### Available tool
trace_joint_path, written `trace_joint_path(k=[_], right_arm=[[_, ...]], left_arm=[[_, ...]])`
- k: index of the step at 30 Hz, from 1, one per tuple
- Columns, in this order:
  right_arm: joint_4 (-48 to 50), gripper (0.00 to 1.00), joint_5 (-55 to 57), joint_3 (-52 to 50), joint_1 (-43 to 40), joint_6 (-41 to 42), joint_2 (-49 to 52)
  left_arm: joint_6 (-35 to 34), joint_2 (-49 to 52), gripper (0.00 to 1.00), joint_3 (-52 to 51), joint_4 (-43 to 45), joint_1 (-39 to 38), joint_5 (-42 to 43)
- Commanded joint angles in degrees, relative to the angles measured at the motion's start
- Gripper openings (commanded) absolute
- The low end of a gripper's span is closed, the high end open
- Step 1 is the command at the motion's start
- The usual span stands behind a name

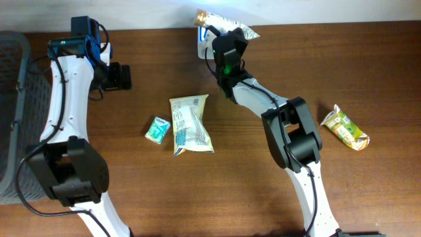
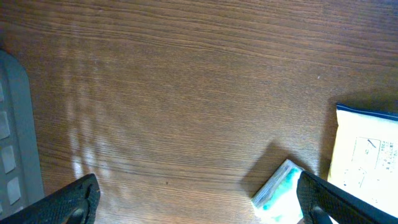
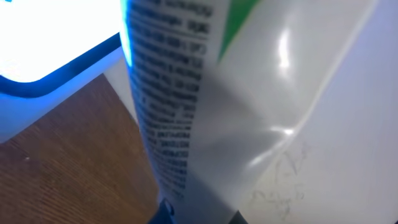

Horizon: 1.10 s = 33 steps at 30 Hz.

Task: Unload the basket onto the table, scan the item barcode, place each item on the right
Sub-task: 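Hold the white tube up in front of the white scanner, then carry the white tube right and drop it beside the green pouch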

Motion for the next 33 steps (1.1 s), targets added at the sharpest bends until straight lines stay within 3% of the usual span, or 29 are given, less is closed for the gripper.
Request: trace_joint_path(k=[1, 6, 10, 12, 16, 18, 20, 22, 26, 27, 28, 29, 30, 33], right_arm=[[0.24, 0.04, 1.75, 1.68, 0.24, 0.55, -0.42], [0.24, 0.04, 8.15, 1.68, 0.24, 0.52, -0.98], [-5.73, 0.04, 8.7, 1.68, 1.11, 4.63, -10.01], [-29.46, 0.04, 1.64, 1.68, 1.77, 25.18, -21.22], [-68.02, 0.04, -17.81, 1.68, -2.27, 65.85, -38.23], [-83.21, 0.04, -22.88, 1.68, -5.88, 75.91, -39.76], [-96.32, 0.04, -29.27, -1.68, -11.28, 76.94, -38.6], [-96.32, 0.04, -29.68, -10.51, -15.56, 76.94, -38.12], [-81.96, 0.04, -29.7, -29.22, -24.65, 76.94, -37.88], [-81.88, 0.18, -31.15, -30.03, -26.62, 76.81, -37.88], [-82.62, 0.46, -33.99, -29.46, -27.61, 75.08, -37.92], [-83.6, 0.79, -34.82, -28.09, -27.52, 74.55, -37.92], [-85.77, 0.88, -36.11, -24.76, -27.08, 74.53, -37.92], [-91.03, 0.91, -50.99, -12.55, -24.52, 73.31, -37.92]], left_arm=[[-0.33, -0.44, 0.99, -0.15, -0.07, 0.15, 0.42], [-0.33, -0.44, 0.99, -0.15, -0.07, 0.15, 0.42], [-0.33, -0.44, 0.99, -0.15, -0.07, 0.15, 0.42], [-0.33, -0.44, 0.99, -0.15, -0.07, 0.15, 0.42], [-0.33, -0.44, 0.99, -0.15, -0.04, 0.15, 0.42], [-0.33, -0.44, 0.99, -0.15, -0.07, 0.15, 0.42], [-0.33, -0.44, 0.99, -0.15, -0.07, 0.15, 0.42], [-0.33, -0.44, 0.99, -0.15, -0.07, 0.15, 0.42], [-0.33, -0.44, 0.99, -0.15, -0.07, 0.15, 0.42], [-0.33, -0.44, 0.99, -0.15, -0.07, 0.15, 0.42], [-0.33, -0.44, 0.99, -0.15, -0.07, 0.15, 0.42], [-0.33, -0.44, 0.99, -0.15, -0.07, 0.15, 0.42], [-0.33, -0.44, 0.99, -0.15, -0.07, 0.15, 0.42], [-0.33, -0.44, 0.99, -0.15, -0.07, 0.15, 0.42]])
